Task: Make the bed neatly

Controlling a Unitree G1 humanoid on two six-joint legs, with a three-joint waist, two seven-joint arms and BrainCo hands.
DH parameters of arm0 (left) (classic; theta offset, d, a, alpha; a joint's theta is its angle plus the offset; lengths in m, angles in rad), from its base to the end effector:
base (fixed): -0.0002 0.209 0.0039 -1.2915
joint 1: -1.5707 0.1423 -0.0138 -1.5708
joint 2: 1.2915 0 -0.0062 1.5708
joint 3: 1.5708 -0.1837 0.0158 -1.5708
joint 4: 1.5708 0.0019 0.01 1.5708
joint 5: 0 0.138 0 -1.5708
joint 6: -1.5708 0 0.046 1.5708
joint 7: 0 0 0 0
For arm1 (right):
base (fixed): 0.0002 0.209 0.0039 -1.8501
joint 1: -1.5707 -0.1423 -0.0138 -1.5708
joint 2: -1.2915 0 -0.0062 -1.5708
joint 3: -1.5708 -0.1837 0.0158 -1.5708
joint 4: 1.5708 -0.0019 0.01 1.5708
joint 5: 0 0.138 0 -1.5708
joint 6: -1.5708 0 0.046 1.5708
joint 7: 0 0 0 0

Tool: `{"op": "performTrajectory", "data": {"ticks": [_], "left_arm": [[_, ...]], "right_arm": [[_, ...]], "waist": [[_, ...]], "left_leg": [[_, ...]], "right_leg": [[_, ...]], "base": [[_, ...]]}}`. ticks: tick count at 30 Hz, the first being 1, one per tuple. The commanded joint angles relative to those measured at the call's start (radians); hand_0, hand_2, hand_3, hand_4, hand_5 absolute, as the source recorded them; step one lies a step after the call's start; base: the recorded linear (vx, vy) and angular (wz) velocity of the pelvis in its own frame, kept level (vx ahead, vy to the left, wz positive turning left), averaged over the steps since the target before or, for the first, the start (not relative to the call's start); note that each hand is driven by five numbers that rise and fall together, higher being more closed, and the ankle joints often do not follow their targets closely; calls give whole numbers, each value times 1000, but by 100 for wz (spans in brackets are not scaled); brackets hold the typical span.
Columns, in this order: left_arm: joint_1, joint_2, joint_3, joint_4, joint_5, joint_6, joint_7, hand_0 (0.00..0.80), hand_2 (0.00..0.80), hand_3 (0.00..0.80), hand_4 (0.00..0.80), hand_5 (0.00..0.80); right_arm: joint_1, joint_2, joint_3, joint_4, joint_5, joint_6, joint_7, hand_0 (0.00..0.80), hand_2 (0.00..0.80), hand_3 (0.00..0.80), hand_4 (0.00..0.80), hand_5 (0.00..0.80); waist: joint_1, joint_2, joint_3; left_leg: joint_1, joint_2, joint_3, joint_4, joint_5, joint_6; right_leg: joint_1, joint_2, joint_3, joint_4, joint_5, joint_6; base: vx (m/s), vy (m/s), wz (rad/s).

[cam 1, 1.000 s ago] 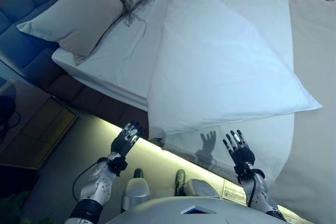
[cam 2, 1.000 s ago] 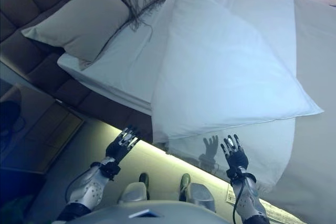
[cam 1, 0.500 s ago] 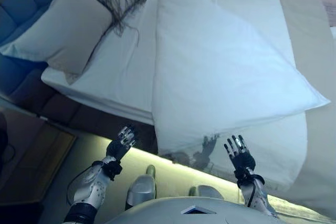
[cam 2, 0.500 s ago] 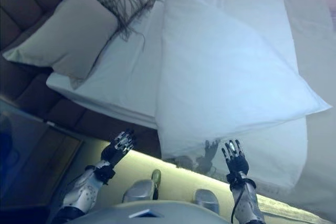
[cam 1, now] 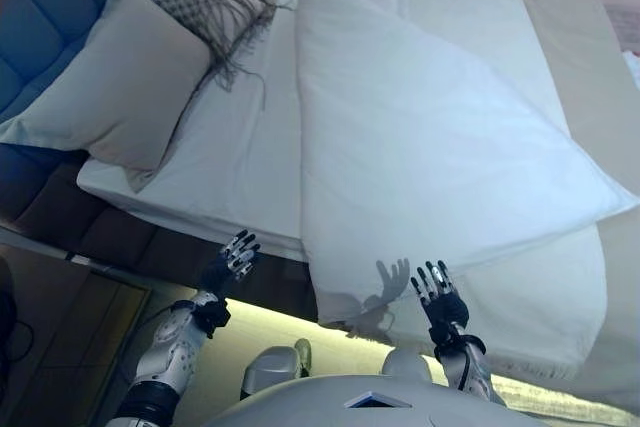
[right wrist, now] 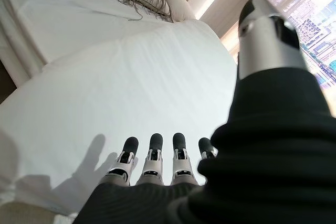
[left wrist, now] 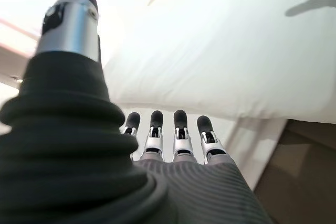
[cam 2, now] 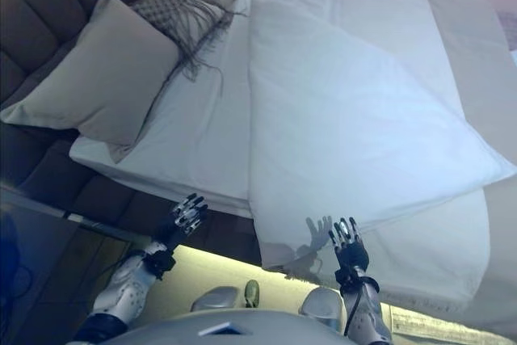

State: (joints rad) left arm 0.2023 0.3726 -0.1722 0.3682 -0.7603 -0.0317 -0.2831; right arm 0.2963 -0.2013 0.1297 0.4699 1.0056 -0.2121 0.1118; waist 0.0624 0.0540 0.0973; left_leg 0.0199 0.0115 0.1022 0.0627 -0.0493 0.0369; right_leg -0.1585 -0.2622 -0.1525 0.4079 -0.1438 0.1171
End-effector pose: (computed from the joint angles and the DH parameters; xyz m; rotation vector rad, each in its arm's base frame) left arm 0.1273 0.2222 -0.0436 -0.4296 0.4990 -0.1245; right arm 0.0901 -0.1990 -0.0694 0.7323 0.4678 -0.3212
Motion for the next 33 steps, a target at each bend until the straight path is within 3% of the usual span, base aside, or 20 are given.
{"op": "performTrajectory", "data": {"ticks": [1,5,10,13,15,19,23,28,33], "left_arm": [[18,34,61,-111,-34,-56,0,0,0,0,0,0],[21,27,92,-96,-27,-34,-15,0,0,0,0,0],[13,13,92,-72,-8,-31,-39,0,0,0,0,0],[-17,14,61,-44,-20,-50,-42,0,0,0,0,0],[-100,16,13,-8,-31,-78,-31,0,0,0,0,0],[-170,11,5,37,-28,-65,-39,0,0,0,0,0],[-172,33,-19,-4,-53,-65,-23,0,0,0,0,0],[-243,68,-66,-12,-101,-99,-28,0,0,0,0,0],[-291,71,-106,-26,-125,-126,-25,0,0,0,0,0]], "right_arm": [[-37,-24,-37,18,18,-40,1,0,0,0,0,0],[-54,-23,-75,70,-4,-35,-10,0,0,0,0,0],[-24,-46,-118,102,6,-11,-24,0,0,0,0,0],[-82,-86,-138,190,58,-8,-49,0,0,0,0,0],[-187,-109,-156,315,154,-25,-8,0,0,0,0,0],[-280,-100,-235,508,239,6,36,0,0,0,0,0],[-338,-139,-334,700,300,63,123,0,0,0,0,0],[-424,-173,-361,751,447,156,220,0,0,0,0,0],[-481,-214,-362,753,477,186,253,0,0,0,0,0]], "waist": [[-18,-64,5],[-21,-80,6],[-27,-100,-10],[-16,-73,8],[-7,-49,32],[-2,-22,61],[8,-9,101],[20,8,168],[30,22,211]], "left_leg": [[-9,-58,-46,1,-35,14],[-2,-13,-52,12,-51,-8],[-20,58,-17,88,-50,-51],[-41,116,-49,39,22,-81],[-72,142,-75,14,46,-100],[-82,127,-67,18,21,-106],[-120,108,-47,76,-14,-97],[-222,92,-59,116,-15,-98],[-286,89,-63,127,-3,-102]], "right_leg": [[-38,33,-34,-266,274,14],[-14,47,4,-298,262,44],[51,63,-42,-318,219,47],[52,75,-59,-300,199,32],[26,62,-71,-283,188,30],[-43,-7,-83,-218,197,58],[-100,-59,-80,-178,217,84],[-171,-77,-82,-174,242,91],[-217,-90,-91,-153,237,91]], "base": [[31,-278,-30],[92,-239,12],[77,-160,47],[-39,65,19],[-211,163,5],[-31,189,6],[-17,107,-7],[-187,19,2],[-102,-6,9]]}}
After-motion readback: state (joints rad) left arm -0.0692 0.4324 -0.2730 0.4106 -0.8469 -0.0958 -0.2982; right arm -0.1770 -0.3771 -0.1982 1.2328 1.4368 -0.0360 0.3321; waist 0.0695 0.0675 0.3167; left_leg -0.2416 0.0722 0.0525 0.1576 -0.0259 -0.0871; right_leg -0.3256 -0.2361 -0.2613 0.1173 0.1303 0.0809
